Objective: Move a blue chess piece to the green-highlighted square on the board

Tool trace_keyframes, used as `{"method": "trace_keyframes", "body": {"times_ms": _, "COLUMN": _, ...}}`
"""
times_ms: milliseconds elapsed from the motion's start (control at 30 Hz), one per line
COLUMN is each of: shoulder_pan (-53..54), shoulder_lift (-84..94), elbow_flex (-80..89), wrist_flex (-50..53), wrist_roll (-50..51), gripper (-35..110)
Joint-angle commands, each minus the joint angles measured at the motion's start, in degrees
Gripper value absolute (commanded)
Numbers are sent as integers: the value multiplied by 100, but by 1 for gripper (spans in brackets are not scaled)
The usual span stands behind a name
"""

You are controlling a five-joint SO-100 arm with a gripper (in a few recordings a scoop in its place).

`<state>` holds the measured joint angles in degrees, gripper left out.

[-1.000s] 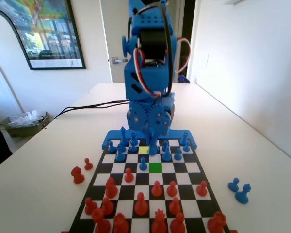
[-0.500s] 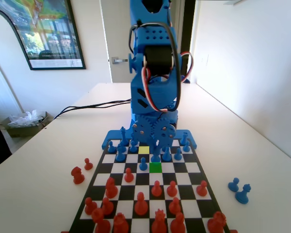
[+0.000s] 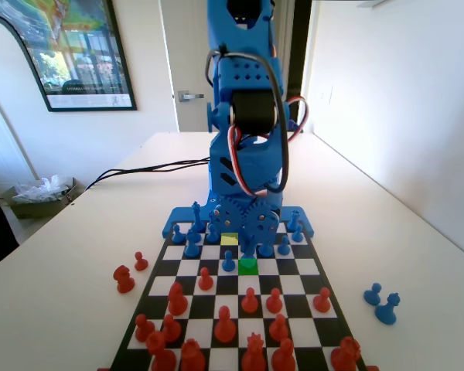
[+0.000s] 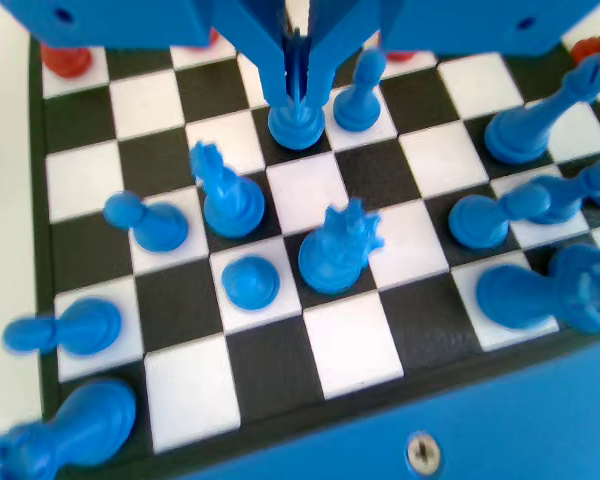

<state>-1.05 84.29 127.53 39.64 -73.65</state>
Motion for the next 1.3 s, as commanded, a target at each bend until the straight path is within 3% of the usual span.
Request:
{"method": "trace_keyframes", "body": {"times_ms": 0, "shoulder_pan": -62, "shoulder_lift": 114, "elbow_flex": -378, "wrist_flex": 35, "wrist_roll": -53, "gripper": 1}}
{"method": "trace_keyframes", "body": {"times_ms": 1267, "shoulder_pan": 26, "shoulder_lift": 360, "elbow_flex": -211, "wrist_flex": -62, "wrist_roll": -264, "gripper": 10}}
